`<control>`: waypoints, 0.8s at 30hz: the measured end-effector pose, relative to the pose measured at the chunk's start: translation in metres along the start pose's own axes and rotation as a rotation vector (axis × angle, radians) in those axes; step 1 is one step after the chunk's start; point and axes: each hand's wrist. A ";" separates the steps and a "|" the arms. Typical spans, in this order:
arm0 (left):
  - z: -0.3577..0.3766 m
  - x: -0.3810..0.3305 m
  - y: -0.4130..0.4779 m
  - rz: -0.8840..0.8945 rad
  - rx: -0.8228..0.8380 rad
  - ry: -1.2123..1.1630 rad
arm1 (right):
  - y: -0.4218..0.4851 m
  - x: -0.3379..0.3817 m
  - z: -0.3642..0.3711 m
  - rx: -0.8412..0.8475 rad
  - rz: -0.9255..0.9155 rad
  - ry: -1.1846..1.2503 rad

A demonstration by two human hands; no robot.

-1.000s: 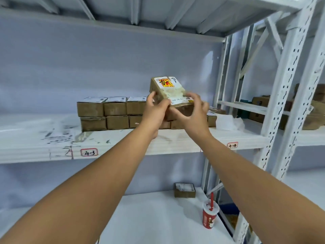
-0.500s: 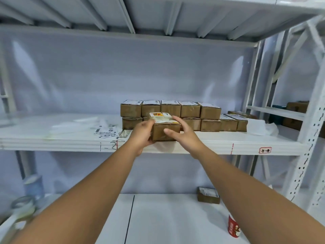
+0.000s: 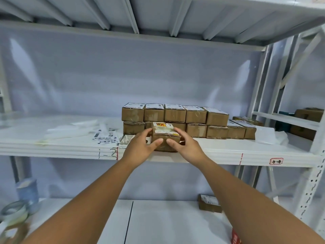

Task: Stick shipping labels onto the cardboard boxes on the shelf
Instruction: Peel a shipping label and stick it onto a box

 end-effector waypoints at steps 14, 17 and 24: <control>-0.004 0.020 -0.001 0.138 -0.170 0.124 | 0.032 -0.016 -0.003 -0.097 0.131 -0.146; -0.018 0.040 0.011 0.112 -0.300 0.329 | 0.038 -0.028 0.001 -0.090 0.133 -0.104; -0.061 0.058 0.030 -0.416 -0.181 0.657 | 0.037 -0.029 0.001 -0.087 0.111 -0.138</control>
Point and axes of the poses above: each hand's wrist, its own y-axis towards the middle knuckle, its own z-axis out of the palm, x = y × z, and after that the axes turned 3 degrees about -z, right-handed
